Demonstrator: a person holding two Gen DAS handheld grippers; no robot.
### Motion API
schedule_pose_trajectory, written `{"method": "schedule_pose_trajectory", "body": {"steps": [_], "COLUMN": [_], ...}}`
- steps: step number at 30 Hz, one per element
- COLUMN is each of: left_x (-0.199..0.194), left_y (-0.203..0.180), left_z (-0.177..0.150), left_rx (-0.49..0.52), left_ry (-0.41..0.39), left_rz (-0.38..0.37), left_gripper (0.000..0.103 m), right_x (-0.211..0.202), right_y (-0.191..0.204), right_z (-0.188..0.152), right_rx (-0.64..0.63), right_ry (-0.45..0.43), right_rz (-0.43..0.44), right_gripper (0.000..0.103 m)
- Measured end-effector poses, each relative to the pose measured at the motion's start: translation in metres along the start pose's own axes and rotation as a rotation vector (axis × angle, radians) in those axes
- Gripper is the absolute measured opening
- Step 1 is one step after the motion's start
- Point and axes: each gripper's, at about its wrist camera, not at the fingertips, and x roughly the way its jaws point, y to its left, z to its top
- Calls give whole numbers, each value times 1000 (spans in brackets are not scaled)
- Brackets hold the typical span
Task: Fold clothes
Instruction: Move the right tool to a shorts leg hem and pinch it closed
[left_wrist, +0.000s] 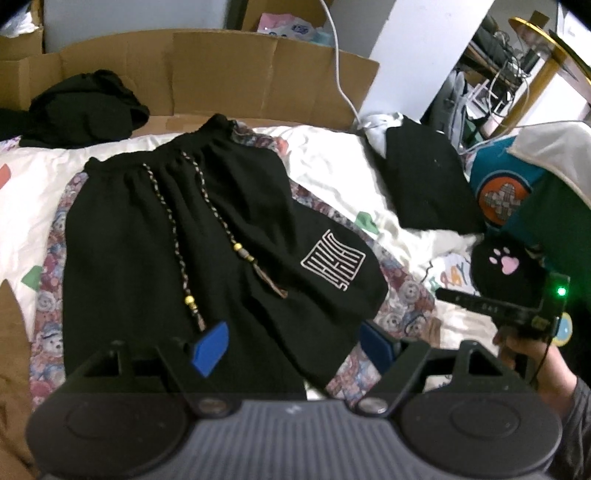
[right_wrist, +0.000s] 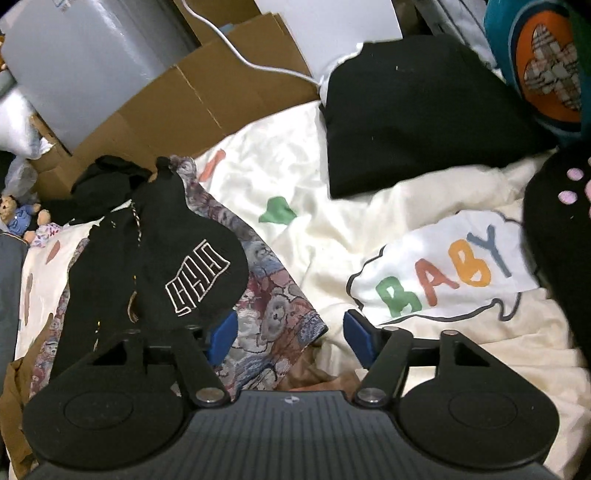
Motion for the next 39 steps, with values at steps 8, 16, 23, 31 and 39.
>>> {"method": "schedule_pose_trajectory", "body": {"steps": [8, 16, 23, 31, 39], "left_x": [37, 50, 49, 45, 45], "left_y": [0, 1, 1, 3, 7], "left_z": [-12, -17, -17, -16, -17], "left_rx": [-11, -30, -13, -1, -2], "left_ry": [78, 107, 100, 91, 93], "left_rz": [-17, -23, -7, -7, -12], "left_gripper": [76, 69, 69, 69, 69], "right_x": [19, 34, 23, -1, -18], "right_y": [-15, -17, -23, -37, -22], "right_z": [6, 9, 13, 18, 17], "right_rx": [33, 28, 54, 121, 88], "right_ry": [41, 77, 26, -62, -102], "right_rz": [-17, 25, 39, -15, 17], "right_gripper": [47, 17, 3, 3, 3]}}
